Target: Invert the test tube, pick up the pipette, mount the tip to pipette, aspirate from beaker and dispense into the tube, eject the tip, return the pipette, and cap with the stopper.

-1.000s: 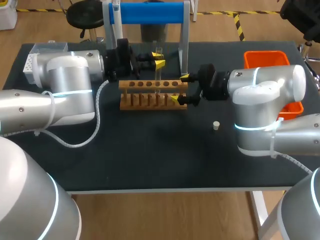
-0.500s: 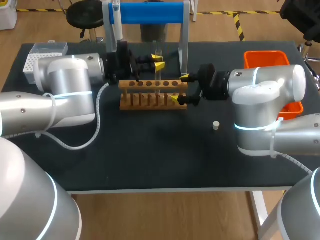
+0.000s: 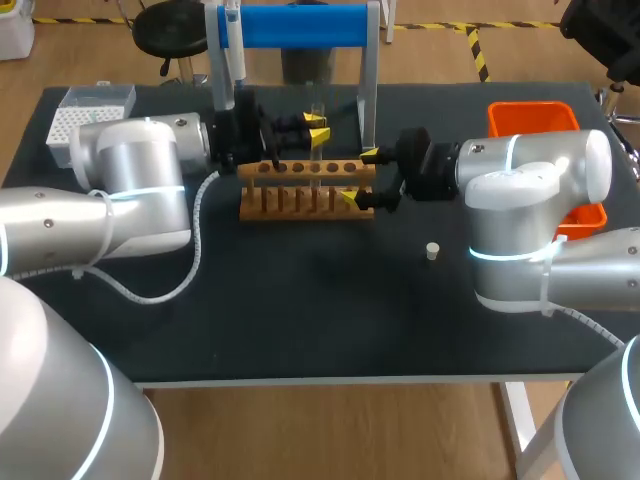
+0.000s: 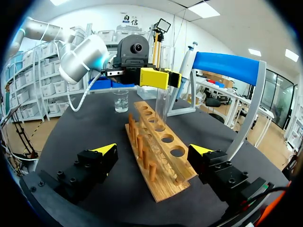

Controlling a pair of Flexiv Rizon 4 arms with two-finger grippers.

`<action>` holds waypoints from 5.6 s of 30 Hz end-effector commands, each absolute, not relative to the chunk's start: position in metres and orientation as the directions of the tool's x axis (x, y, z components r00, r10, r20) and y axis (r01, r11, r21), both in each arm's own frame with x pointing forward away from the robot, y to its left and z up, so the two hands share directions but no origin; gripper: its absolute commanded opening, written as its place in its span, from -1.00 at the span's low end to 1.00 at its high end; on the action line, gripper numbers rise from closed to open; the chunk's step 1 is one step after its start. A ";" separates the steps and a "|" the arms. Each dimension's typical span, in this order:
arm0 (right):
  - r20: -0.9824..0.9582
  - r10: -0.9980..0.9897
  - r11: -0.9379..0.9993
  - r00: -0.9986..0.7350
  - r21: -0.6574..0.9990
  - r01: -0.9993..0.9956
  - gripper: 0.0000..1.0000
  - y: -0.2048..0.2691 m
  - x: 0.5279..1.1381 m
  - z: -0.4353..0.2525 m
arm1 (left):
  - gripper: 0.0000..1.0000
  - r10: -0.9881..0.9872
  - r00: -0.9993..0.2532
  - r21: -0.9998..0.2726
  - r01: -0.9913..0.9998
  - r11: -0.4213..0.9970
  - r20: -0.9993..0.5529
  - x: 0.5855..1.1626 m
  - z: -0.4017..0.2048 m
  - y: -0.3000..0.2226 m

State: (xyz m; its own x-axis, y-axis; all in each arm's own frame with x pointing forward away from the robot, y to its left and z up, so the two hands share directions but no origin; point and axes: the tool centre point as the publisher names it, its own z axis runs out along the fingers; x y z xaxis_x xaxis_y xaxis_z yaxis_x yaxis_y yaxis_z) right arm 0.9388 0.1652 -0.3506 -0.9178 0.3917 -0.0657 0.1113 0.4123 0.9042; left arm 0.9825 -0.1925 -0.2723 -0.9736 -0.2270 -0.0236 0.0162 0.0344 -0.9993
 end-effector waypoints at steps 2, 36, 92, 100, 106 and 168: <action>-0.069 0.396 0.411 -0.916 0.905 0.110 1.00 0.166 0.937 -0.351 | -1.00 -0.225 -0.974 -1.000 0.017 0.026 -0.022 0.984 -0.277 -0.193; -0.069 0.396 0.411 -0.916 0.905 0.110 1.00 0.166 0.937 -0.351 | 1.00 -0.245 -0.969 -0.996 -0.011 0.088 -0.011 0.961 -0.246 -0.173; -0.069 0.396 0.411 -0.916 0.905 0.110 1.00 0.166 0.937 -0.351 | 1.00 -0.874 -0.486 -0.939 -0.286 0.191 -0.030 0.942 -0.239 0.154; -0.069 0.396 0.411 -0.916 0.905 0.110 1.00 0.166 0.937 -0.351 | 1.00 -0.913 -0.407 -0.926 -0.342 0.162 -0.009 0.992 -0.263 0.179; -0.069 0.396 0.411 -0.916 0.905 0.110 1.00 0.166 0.937 -0.351 | 1.00 -0.939 -0.343 -0.919 -0.374 0.127 0.009 1.017 -0.280 0.194; -0.069 0.396 0.411 -0.916 0.905 0.110 1.00 0.166 0.937 -0.351 | 1.00 -0.969 -0.247 -0.876 -0.471 0.106 0.015 1.093 -0.343 0.242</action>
